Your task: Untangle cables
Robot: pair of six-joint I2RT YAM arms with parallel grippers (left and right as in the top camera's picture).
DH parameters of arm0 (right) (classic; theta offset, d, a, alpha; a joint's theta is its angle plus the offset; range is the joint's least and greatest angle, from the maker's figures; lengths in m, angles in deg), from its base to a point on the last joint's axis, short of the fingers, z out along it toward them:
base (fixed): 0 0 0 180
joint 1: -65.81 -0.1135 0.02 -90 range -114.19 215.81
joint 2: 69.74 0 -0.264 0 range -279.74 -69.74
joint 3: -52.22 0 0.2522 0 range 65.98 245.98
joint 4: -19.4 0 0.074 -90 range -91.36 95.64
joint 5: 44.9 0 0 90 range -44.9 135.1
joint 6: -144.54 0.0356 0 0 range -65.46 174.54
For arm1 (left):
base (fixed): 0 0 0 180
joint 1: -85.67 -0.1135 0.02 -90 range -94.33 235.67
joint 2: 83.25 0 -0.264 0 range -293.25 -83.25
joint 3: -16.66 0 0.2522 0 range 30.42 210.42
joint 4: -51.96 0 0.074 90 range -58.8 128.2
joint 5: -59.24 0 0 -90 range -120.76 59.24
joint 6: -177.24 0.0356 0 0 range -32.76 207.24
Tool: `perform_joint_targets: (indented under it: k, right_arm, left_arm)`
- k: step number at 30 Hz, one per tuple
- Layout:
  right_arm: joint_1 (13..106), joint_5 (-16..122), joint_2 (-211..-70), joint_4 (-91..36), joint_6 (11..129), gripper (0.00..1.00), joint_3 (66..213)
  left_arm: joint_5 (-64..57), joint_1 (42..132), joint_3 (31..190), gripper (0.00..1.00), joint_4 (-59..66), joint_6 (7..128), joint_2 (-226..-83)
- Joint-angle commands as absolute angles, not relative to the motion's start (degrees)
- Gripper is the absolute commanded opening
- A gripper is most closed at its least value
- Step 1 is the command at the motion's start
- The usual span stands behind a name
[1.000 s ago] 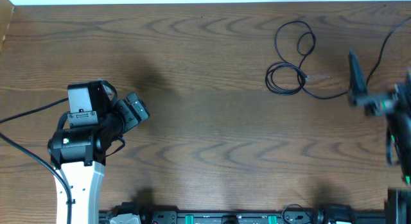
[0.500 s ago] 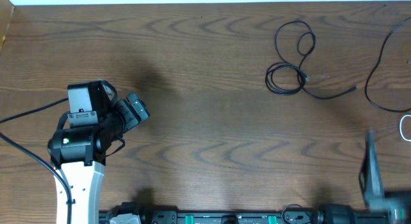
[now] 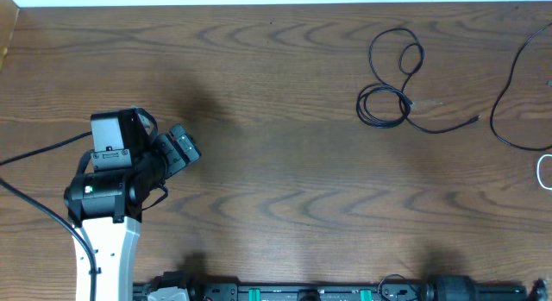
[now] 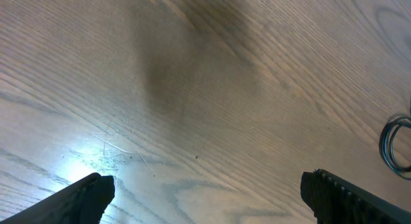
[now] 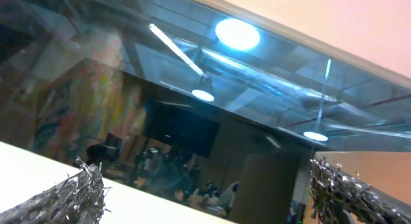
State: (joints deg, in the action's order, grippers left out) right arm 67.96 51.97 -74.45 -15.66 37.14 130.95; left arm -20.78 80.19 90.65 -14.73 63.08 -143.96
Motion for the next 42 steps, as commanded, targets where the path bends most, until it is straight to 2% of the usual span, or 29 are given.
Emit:
perform_joint_targets:
  k: [1, 7, 27, 34, 42]
  right_arm:
    - [67.6, 50.1, -72.2, -17.4, 35.5, 0.99, 131.9]
    - [66.5, 50.0, -70.1, -20.4, 35.1, 0.99, 133.6]
    - [66.2, 49.7, -70.2, -18.9, 26.6, 0.99, 132.8]
    - [66.2, 49.7, -70.2, -24.0, 24.9, 0.99, 131.9]
    - [66.2, 58.8, -70.2, -26.0, 25.3, 0.99, 131.9]
  left_arm:
    - [-21.3, 79.9, 90.7, 0.99, -14.9, 63.0, -143.9]
    - [-21.3, 79.9, 90.7, 0.99, -14.9, 63.0, -143.9]
    - [-21.3, 79.9, 90.7, 0.99, -14.9, 63.0, -143.9]
    - [-21.3, 79.9, 90.7, 0.99, -14.9, 63.0, -143.9]
    - [-21.3, 79.9, 90.7, 0.99, -14.9, 63.0, -143.9]
